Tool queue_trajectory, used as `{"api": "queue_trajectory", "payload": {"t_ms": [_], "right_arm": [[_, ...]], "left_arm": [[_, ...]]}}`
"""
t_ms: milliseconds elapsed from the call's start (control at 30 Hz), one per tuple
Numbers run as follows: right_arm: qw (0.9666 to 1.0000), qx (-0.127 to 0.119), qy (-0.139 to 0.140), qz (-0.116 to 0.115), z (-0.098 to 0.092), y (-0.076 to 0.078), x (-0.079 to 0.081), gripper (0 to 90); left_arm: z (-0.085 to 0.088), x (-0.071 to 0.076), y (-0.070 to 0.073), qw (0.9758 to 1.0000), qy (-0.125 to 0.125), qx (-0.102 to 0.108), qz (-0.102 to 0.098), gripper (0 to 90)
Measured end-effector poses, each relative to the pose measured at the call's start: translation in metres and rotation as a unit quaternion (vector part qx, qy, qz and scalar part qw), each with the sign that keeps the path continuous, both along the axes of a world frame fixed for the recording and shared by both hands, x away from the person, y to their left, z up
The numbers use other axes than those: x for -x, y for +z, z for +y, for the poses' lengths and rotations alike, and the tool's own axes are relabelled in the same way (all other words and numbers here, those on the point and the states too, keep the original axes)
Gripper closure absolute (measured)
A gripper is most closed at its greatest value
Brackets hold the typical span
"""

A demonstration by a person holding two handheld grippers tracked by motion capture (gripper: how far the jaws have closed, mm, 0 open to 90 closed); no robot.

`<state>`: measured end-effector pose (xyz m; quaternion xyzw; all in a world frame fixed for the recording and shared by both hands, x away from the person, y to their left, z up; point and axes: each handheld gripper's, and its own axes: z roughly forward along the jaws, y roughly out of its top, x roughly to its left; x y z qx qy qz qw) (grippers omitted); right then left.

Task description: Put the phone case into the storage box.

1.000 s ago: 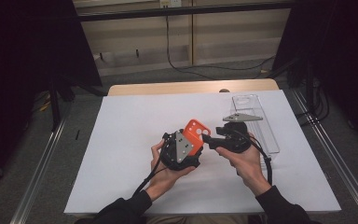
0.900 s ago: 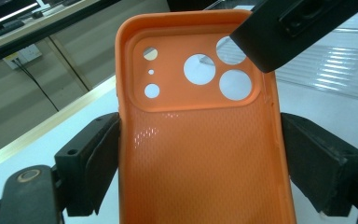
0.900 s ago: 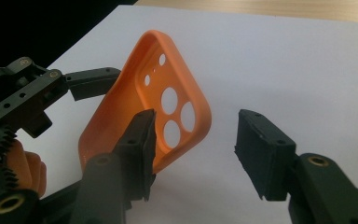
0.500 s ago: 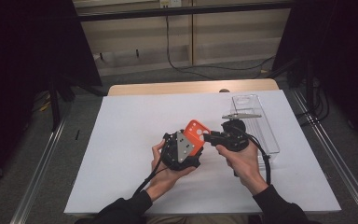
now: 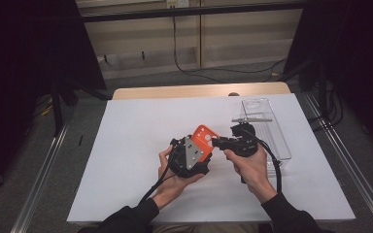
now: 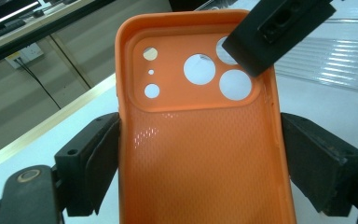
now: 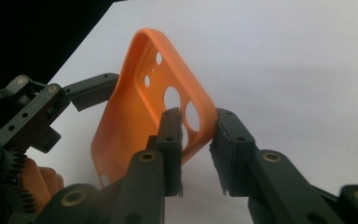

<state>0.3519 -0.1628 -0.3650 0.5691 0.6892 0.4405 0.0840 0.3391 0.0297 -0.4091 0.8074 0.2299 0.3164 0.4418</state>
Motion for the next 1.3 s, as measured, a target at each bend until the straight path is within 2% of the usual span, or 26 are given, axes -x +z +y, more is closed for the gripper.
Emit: {"api": "queue_trajectory", "payload": {"t_ms": [33, 100, 167, 200, 333, 667, 833, 1067, 1133, 1167, 1267, 1300], "right_arm": [[1.0, 0.002, -0.001, 0.0, 0.0003, -0.0004, 0.0002, 73.8], [0.9998, -0.013, -0.008, 0.012, -0.0009, -0.0015, -0.0002, 75.4], [0.9997, -0.02, -0.013, 0.012, -0.0017, -0.003, 0.0001, 76.5], [0.9996, -0.021, -0.015, 0.012, -0.0017, -0.0035, 0.0006, 76.9], [0.9993, -0.027, -0.025, -0.001, -0.0008, -0.0036, 0.0026, 78.9], [0.9988, -0.042, -0.023, -0.006, -0.0006, -0.0011, 0.0048, 81.3], [0.9984, -0.052, -0.019, -0.011, -0.0024, 0.0011, 0.0048, 81.4], [0.9981, -0.056, -0.02, -0.015, -0.0027, 0.0027, 0.0061, 81.3], [0.9982, -0.054, -0.018, -0.018, -0.0022, 0.0033, 0.0064, 81.6], [0.9983, -0.052, -0.019, -0.019, -0.0018, 0.0037, 0.0068, 81.7], [0.9984, -0.051, -0.017, -0.019, -0.0015, 0.0034, 0.0067, 81.8], [0.9984, -0.051, -0.018, -0.019, -0.0013, 0.0035, 0.0068, 82.0]], "left_arm": [[-0.0002, 0.0003, -0.0006, 1.0, 0.0, 0.001, -0.002, 15.9], [-0.0002, 0.0003, -0.0011, 1.0, 0.0, -0.002, -0.001, 15.9], [-0.0004, 0.0003, -0.0016, 1.0, 0.0, -0.001, 0.0, 15.8], [-0.0001, 0.0007, -0.0022, 1.0, -0.001, 0.006, 0.0, 15.8], [0.0008, 0.0006, -0.0014, 1.0, 0.002, 0.005, -0.003, 15.8], [0.0008, 0.0001, -0.0012, 0.9999, 0.008, 0.001, -0.014, 15.5], [0.0008, 0.0006, 0.0, 0.9997, 0.008, 0.011, -0.018, 14.8], [0.0019, -0.0003, 0.0006, 0.9997, 0.007, 0.019, -0.015, 14.1], [0.0027, -0.0016, 0.0004, 0.9996, 0.002, 0.027, -0.004, 14.4], [0.0033, -0.0024, 0.0006, 0.9997, 0.002, 0.023, -0.001, 14.5], [0.004, -0.0035, 0.0, 0.9995, -0.003, 0.03, 0.005, 14.4], [0.0037, -0.004, -0.0005, 0.9992, -0.007, 0.038, 0.011, 14.3]]}}
